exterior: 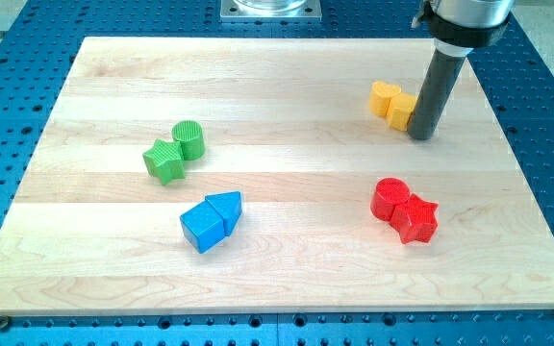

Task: Move the heart to the left of the hexagon

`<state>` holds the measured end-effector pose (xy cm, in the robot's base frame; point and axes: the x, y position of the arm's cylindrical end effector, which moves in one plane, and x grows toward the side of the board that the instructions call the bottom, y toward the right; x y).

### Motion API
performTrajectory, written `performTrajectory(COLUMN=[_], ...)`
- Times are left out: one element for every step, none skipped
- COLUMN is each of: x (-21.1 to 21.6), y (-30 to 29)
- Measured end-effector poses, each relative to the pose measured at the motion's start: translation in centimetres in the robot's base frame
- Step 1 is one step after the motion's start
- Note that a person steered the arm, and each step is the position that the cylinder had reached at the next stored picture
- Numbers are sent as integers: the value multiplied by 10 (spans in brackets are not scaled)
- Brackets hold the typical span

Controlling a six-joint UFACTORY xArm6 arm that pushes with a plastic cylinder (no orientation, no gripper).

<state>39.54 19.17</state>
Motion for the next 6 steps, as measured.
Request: performTrajectory(x=[-9, -54, -23, -8, -45, -87], y=[-51, -67, -33, -3, -8, 7])
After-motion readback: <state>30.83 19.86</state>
